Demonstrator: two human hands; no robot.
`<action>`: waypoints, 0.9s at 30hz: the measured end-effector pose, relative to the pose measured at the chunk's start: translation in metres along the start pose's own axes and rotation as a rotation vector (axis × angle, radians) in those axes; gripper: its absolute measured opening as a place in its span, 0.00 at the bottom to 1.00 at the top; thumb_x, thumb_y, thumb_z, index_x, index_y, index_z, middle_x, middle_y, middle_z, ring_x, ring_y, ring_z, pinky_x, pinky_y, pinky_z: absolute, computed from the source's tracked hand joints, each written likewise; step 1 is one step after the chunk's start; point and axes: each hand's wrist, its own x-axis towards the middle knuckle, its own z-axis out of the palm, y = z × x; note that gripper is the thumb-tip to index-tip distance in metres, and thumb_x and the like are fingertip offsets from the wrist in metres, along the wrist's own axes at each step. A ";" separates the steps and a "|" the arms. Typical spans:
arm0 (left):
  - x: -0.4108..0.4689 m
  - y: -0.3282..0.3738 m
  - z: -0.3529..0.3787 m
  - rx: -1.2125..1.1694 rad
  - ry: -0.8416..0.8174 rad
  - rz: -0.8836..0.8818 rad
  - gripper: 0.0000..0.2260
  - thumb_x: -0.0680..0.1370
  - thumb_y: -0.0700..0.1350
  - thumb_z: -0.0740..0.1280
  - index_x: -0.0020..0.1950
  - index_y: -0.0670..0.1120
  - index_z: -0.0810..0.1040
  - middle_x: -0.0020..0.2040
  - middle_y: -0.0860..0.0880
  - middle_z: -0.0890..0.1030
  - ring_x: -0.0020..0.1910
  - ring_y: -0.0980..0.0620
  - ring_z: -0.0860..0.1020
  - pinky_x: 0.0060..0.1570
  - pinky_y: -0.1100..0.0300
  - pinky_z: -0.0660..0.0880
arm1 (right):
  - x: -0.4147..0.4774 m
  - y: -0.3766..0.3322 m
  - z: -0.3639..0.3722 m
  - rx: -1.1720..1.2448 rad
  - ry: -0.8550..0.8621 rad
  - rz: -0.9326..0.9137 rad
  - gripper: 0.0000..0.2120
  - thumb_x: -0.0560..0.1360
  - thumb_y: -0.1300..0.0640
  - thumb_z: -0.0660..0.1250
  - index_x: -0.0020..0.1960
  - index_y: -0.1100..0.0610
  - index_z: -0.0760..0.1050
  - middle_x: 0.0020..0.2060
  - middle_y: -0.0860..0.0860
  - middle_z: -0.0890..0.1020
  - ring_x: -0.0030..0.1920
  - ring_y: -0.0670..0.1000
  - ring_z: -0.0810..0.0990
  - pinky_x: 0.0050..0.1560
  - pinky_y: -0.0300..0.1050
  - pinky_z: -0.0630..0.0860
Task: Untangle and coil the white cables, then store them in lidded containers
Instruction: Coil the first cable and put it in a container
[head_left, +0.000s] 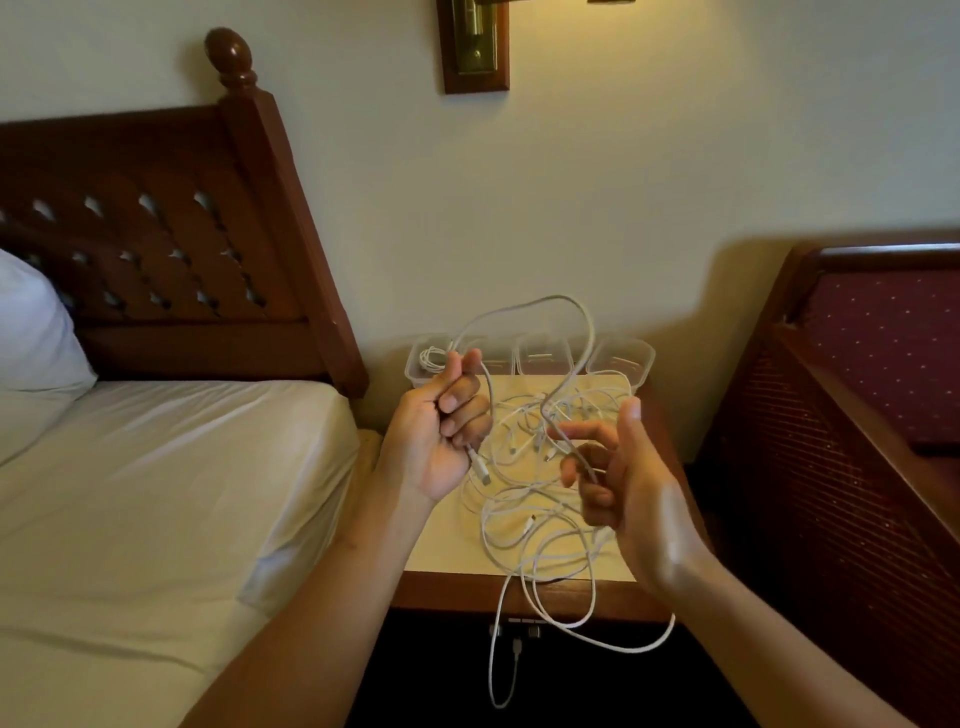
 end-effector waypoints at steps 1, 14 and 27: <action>0.004 0.003 -0.002 -0.006 0.043 0.014 0.15 0.87 0.47 0.56 0.51 0.41 0.78 0.26 0.54 0.63 0.19 0.57 0.60 0.21 0.64 0.56 | -0.001 0.001 0.000 -0.105 0.076 -0.079 0.30 0.82 0.35 0.53 0.55 0.58 0.82 0.32 0.48 0.74 0.27 0.44 0.62 0.28 0.37 0.61; -0.016 -0.007 0.031 1.348 0.191 0.072 0.17 0.86 0.46 0.62 0.41 0.43 0.81 0.22 0.55 0.66 0.20 0.59 0.62 0.24 0.64 0.60 | -0.003 -0.029 0.004 -0.864 0.470 -0.899 0.31 0.82 0.44 0.56 0.81 0.56 0.57 0.80 0.51 0.59 0.81 0.49 0.56 0.80 0.53 0.57; -0.012 0.006 0.032 2.223 0.345 0.321 0.11 0.87 0.46 0.57 0.53 0.45 0.77 0.45 0.42 0.82 0.43 0.38 0.79 0.35 0.53 0.62 | 0.045 -0.069 -0.037 -0.727 -0.696 -0.080 0.39 0.56 0.64 0.61 0.66 0.49 0.82 0.65 0.52 0.82 0.66 0.53 0.80 0.70 0.63 0.73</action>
